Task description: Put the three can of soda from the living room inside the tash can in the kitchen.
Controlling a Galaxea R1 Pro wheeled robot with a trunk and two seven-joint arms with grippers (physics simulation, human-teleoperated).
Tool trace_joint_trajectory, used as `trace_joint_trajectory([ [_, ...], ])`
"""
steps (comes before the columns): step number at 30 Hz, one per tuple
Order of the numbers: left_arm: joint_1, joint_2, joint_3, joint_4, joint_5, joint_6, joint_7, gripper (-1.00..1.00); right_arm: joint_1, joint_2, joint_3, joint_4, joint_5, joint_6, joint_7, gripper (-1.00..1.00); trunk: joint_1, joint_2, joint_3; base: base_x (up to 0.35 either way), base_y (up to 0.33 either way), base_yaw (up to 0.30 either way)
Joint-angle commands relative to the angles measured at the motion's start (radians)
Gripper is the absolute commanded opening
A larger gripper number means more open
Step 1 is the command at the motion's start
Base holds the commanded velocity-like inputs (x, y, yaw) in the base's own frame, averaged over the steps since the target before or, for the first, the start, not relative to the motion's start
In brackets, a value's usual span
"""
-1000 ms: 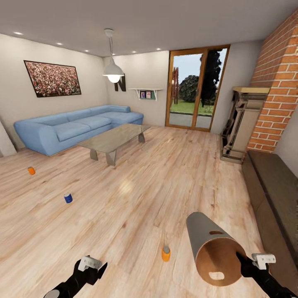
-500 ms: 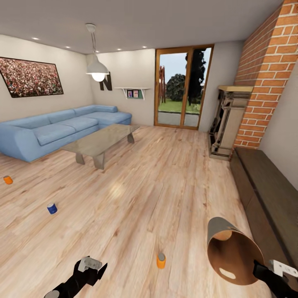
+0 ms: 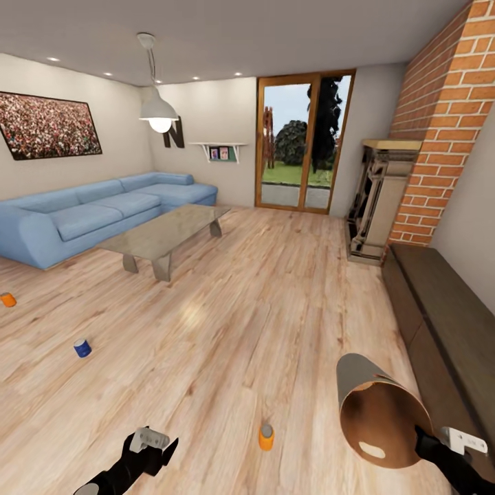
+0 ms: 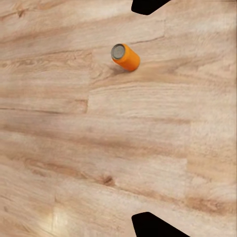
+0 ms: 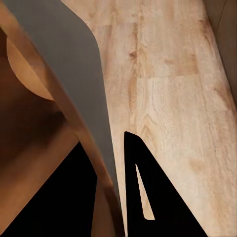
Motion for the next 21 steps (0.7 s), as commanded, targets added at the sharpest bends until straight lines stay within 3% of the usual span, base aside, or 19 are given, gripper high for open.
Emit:
trace_joint_trajectory([
  [1,0.000,0.000,0.000,0.004,0.000,0.000,0.000,1.00,-0.001,-0.001,-0.002,-0.002,-0.008,-0.003,0.006,-1.00,0.000,0.000,-0.001,0.153,-0.191,0.000],
  [12,0.000,0.000,-0.001,0.036,0.001,0.001,-0.001,1.00,0.001,0.001,0.003,-0.002,0.002,-0.061,0.017,-1.00,0.000,0.000,-0.009,0.143,-0.239,-0.009],
  [21,0.000,0.000,-0.001,0.039,0.000,0.001,-0.001,1.00,0.004,-0.005,0.006,-0.002,0.004,-0.065,0.019,-1.00,0.000,0.000,-0.001,0.155,-0.137,-0.135],
])
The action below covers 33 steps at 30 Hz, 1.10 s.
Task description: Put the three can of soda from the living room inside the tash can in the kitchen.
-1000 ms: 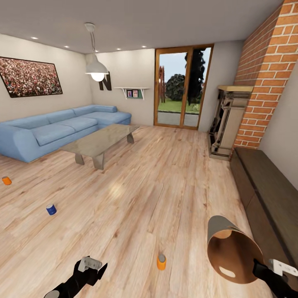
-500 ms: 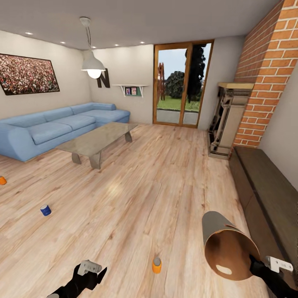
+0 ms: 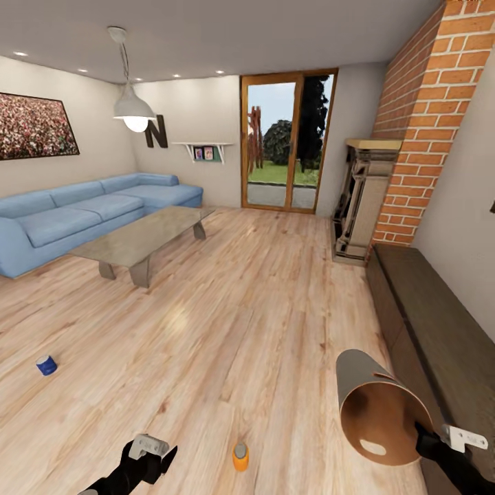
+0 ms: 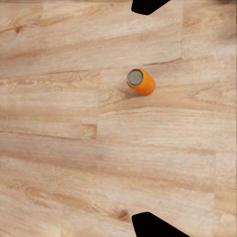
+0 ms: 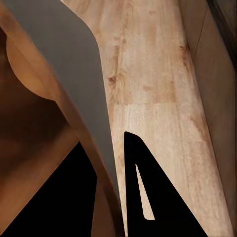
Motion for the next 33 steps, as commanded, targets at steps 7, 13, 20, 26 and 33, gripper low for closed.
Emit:
trace_joint_trajectory([
  [7,0.000,-0.001,0.000,0.015,0.000,0.000,0.000,1.00,0.003,-0.001,0.036,-0.002,-0.008,-0.008,0.005,-1.00,0.000,0.000,0.008,0.177,-0.028,-0.180],
  [13,0.000,-0.001,-0.001,0.018,0.000,0.000,0.000,1.00,0.004,0.001,0.046,-0.002,-0.008,-0.024,0.004,-1.00,0.000,0.000,0.015,0.180,-0.179,-0.172],
  [20,0.000,-0.001,0.000,0.017,0.001,-0.002,-0.001,1.00,0.005,0.003,0.048,-0.002,-0.008,-0.028,0.004,-1.00,0.000,0.000,0.018,0.083,-0.189,-0.061],
  [26,0.000,-0.001,0.002,0.019,0.000,0.005,-0.001,1.00,0.005,0.003,0.049,-0.002,-0.008,-0.029,0.004,-1.00,0.000,0.000,0.018,0.013,0.086,-0.009],
  [33,0.000,-0.002,0.003,0.042,0.001,0.013,-0.007,1.00,0.005,0.005,0.051,-0.002,-0.008,-0.028,0.004,-1.00,0.000,0.000,0.018,0.002,0.278,-0.001],
])
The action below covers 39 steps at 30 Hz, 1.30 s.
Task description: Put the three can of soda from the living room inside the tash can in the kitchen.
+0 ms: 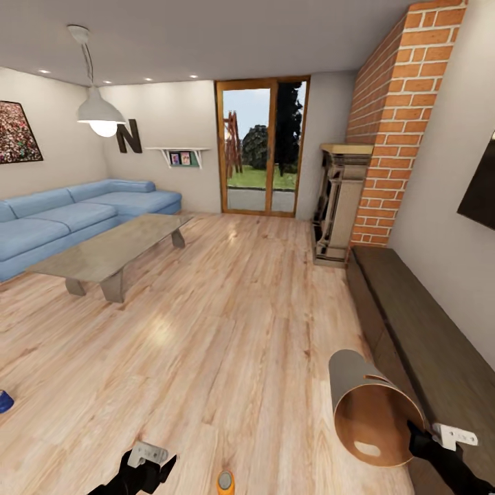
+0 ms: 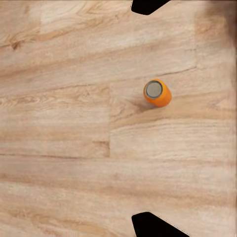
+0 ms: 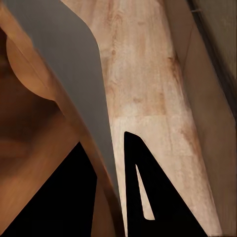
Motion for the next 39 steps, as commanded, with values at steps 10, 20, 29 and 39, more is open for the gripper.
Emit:
trace_joint_trajectory([
  [10,0.000,0.000,-0.002,0.004,-0.002,-0.002,-0.002,1.00,0.000,0.001,-0.003,-0.002,-0.009,-0.001,0.005,-1.00,0.000,0.000,0.000,0.026,0.319,0.000],
  [20,0.000,0.000,-0.003,0.004,-0.003,-0.002,0.003,1.00,0.001,0.002,-0.002,-0.002,-0.009,-0.001,0.005,-1.00,0.000,0.000,0.000,0.166,0.294,-0.009],
  [29,0.000,0.000,-0.009,0.004,-0.004,-0.002,0.003,1.00,0.001,0.003,-0.002,-0.001,-0.009,-0.001,0.005,-1.00,0.000,0.000,0.002,0.229,0.259,-0.195],
  [39,0.000,0.000,-0.085,0.015,-0.004,-0.001,0.006,1.00,0.001,0.000,0.039,-0.002,-0.009,-0.001,0.004,-1.00,0.000,0.000,0.003,0.294,0.096,-0.071],
])
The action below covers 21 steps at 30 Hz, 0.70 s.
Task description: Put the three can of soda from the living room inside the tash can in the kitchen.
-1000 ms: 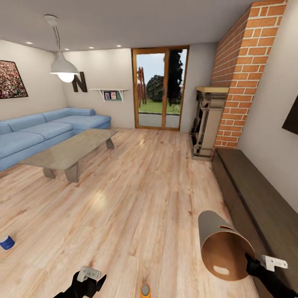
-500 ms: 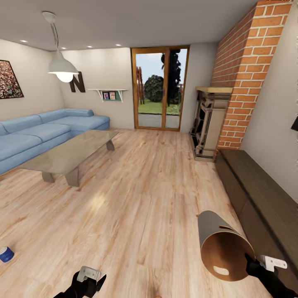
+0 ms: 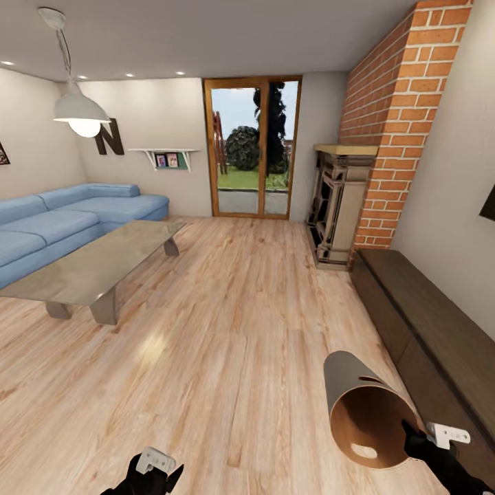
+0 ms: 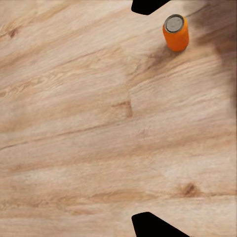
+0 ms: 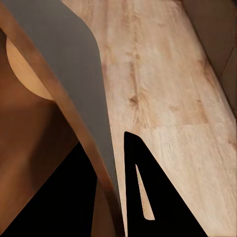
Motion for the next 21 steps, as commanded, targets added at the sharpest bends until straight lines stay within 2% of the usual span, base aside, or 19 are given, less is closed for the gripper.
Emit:
trace_joint_trajectory([
  [1,0.000,0.000,-0.002,0.004,0.000,0.000,0.000,1.00,-0.001,0.000,0.001,-0.002,-0.009,0.000,0.004,-1.00,0.000,0.000,0.000,0.318,0.011,-0.007],
  [4,0.000,-0.001,-0.006,0.014,0.001,-0.002,0.001,1.00,0.000,0.001,0.009,-0.002,-0.012,0.000,0.004,-1.00,0.000,0.000,0.000,0.312,0.006,-0.003],
  [7,0.000,0.000,-0.007,0.019,0.003,-0.009,0.002,1.00,-0.001,0.002,0.015,-0.002,-0.011,0.000,0.003,-1.00,0.000,0.000,0.000,0.107,0.001,-0.001],
  [17,0.000,0.000,-0.006,0.020,0.004,-0.011,0.002,1.00,0.000,0.003,0.017,-0.002,-0.013,-0.001,0.003,-1.00,0.000,0.000,0.000,0.019,-0.001,-0.002],
  [21,0.000,-0.001,-0.007,0.020,0.003,-0.008,0.003,1.00,0.000,0.003,0.018,-0.002,-0.013,-0.001,0.003,-1.00,0.000,0.000,0.002,0.002,-0.104,-0.082],
])
